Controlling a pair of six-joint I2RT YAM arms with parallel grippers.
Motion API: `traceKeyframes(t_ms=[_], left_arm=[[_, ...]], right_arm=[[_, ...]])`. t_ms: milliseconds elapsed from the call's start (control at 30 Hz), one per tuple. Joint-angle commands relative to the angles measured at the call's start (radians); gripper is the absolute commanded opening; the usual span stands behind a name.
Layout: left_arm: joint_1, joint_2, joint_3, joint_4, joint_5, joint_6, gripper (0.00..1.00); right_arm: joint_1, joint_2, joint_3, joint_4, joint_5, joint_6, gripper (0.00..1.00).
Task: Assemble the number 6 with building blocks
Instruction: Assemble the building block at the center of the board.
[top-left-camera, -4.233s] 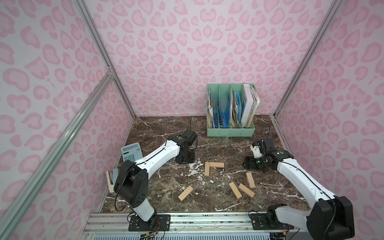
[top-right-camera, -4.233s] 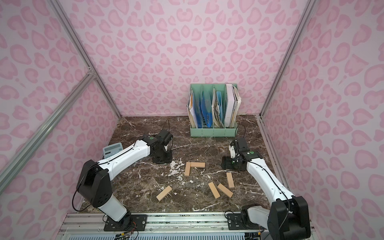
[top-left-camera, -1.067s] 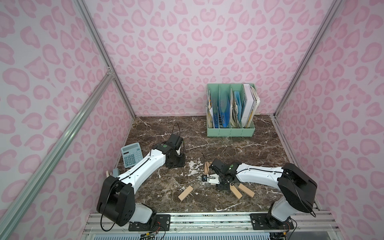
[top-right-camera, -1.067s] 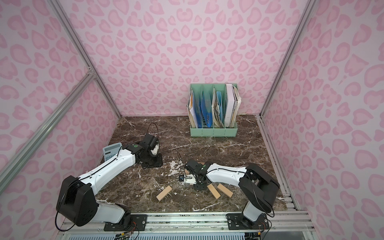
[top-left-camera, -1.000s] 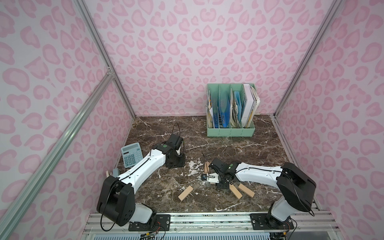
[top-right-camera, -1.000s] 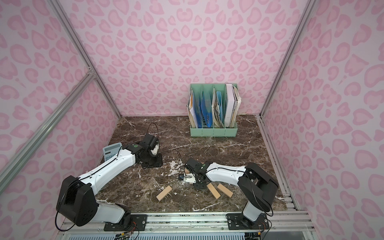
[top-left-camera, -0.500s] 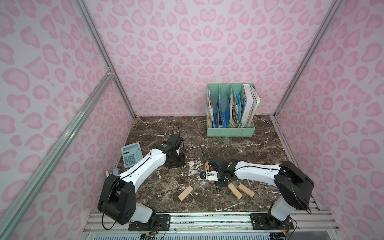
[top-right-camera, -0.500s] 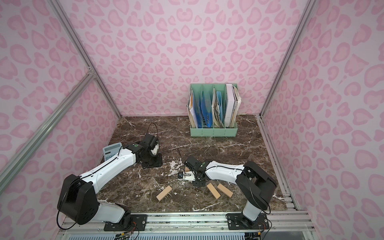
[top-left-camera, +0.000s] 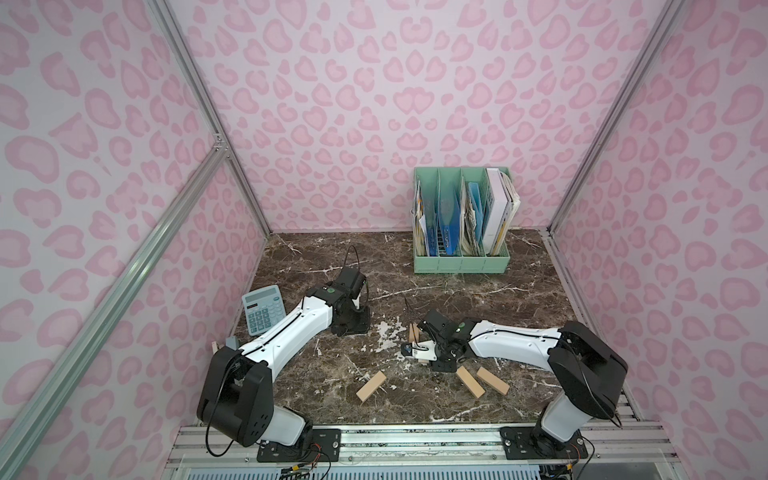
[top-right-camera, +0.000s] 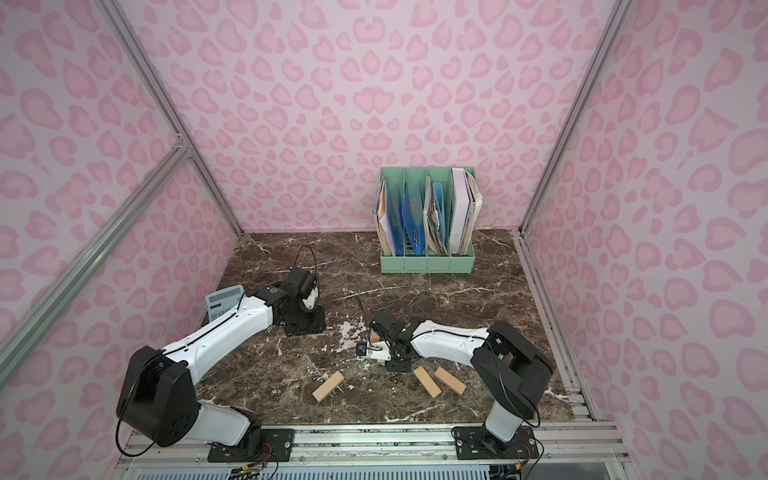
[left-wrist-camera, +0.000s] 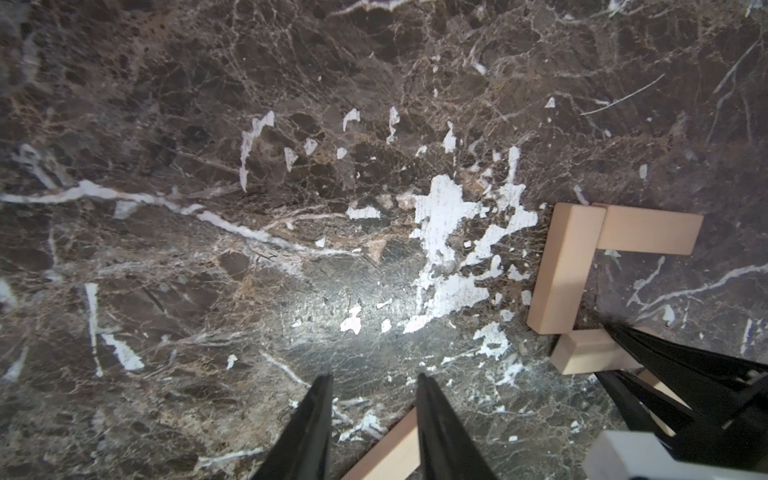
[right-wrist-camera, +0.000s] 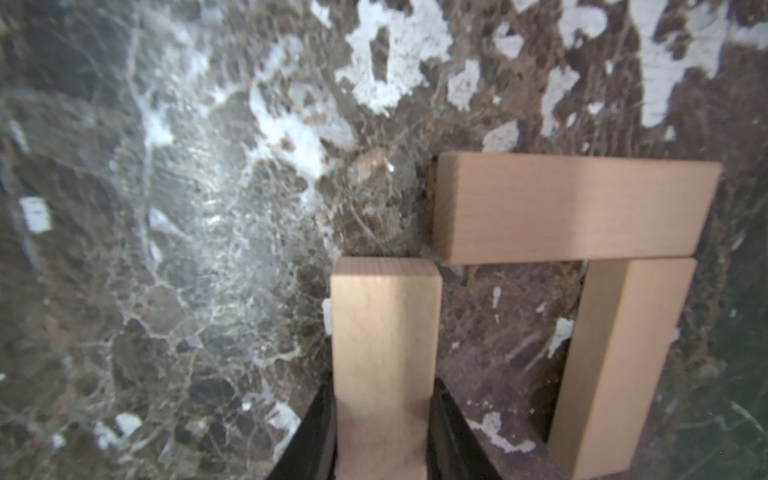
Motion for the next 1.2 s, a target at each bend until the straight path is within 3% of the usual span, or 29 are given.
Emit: traceKeyframes(t_ms=[0,933,1167], left_arm=[[0.002,-0.002,-0.002,0.005,0.004,0.002,0.38],[0.002,-0.014,-0.032,0.031,0.003,-0.017,0.38],[0.002,-0.017,-0.024,0.022,-0.005,-0.016,0.38]], right_arm=[[-0.004,0.017,-0.002,-0.013,0.035,0.004,0.37],[-0.011,-0.034,0.018,-0.05,0.0,0.036,0.49],[-0.012,-0.132,0.086,-0.079,0.014,0.087,0.5]])
